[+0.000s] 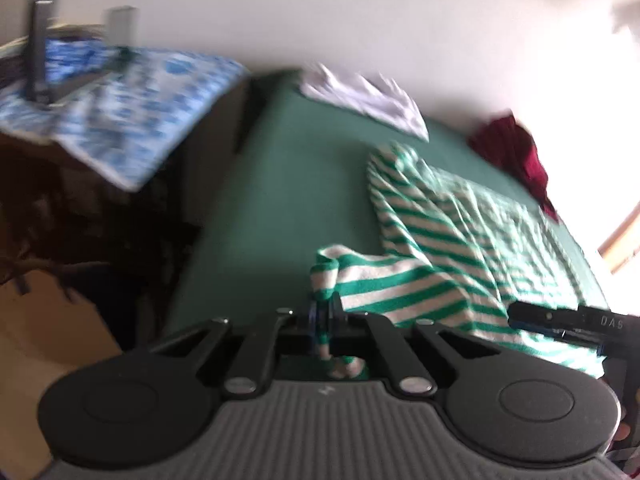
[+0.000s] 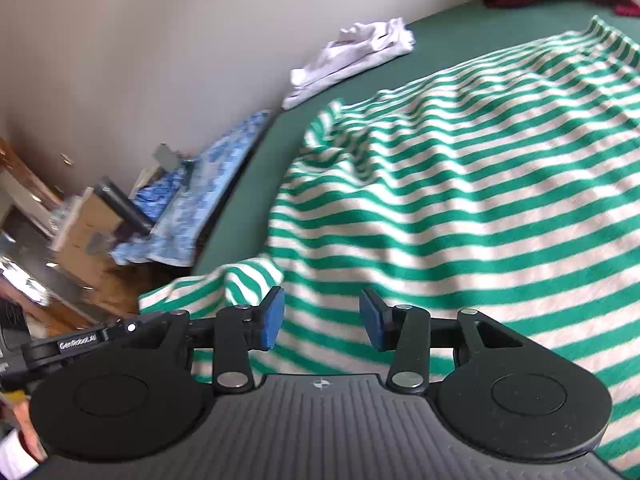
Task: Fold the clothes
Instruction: 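Grasp the garment hem with the left gripper and pull it straight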
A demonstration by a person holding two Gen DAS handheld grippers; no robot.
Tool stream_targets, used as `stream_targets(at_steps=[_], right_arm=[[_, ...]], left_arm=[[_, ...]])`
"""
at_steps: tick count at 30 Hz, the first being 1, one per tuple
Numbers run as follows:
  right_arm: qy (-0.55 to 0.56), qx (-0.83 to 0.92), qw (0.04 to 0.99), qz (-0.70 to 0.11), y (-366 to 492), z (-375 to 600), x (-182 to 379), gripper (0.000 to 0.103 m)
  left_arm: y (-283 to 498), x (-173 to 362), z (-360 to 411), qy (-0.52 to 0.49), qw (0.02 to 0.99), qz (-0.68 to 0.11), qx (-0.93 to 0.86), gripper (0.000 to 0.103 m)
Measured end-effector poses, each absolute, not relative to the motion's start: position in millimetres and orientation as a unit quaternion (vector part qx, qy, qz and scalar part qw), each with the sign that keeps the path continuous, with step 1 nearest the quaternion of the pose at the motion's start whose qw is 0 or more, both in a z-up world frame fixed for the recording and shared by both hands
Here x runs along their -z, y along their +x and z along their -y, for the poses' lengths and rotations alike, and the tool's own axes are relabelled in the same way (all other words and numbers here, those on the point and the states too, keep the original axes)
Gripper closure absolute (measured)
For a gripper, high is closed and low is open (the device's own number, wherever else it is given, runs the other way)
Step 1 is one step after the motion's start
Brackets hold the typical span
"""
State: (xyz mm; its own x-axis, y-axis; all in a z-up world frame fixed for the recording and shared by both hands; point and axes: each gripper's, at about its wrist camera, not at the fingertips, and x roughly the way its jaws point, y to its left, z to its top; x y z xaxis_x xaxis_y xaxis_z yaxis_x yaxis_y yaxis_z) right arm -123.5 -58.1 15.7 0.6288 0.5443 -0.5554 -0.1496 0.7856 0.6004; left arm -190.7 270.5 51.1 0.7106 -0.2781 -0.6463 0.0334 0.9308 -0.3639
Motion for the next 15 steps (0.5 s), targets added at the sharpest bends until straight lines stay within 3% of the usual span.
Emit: stream_targets(at_steps=[7,10,13,15], right_arm=[[0.244,-0.4,0.797,-0.381,-157.0,32.6,-47.0,0.052],[0.171,-0.467,0.771,-0.397,-176.4,8.5,-52.6,0.043],[0.112,-0.494,0.747,-0.43,-189.1,-14.1,-42.0,0.043],[0.072,-0.49,0.746,-0.445,-197.0,-24.7,-34.7,0.043]], left_arm=[[-293.5,-88.4,-320.2,-0.182,0.916,-0.354,0.041,0.103],[-308.3,-72.1,-319.7,-0.163,0.908,-0.384,0.033,0.103],[-314.0,-49.8,-314.7,-0.145,0.898,-0.414,0.028,0.102],[-317.8,-35.0,-311.4,-0.134,0.891,-0.433,0.026,0.094]])
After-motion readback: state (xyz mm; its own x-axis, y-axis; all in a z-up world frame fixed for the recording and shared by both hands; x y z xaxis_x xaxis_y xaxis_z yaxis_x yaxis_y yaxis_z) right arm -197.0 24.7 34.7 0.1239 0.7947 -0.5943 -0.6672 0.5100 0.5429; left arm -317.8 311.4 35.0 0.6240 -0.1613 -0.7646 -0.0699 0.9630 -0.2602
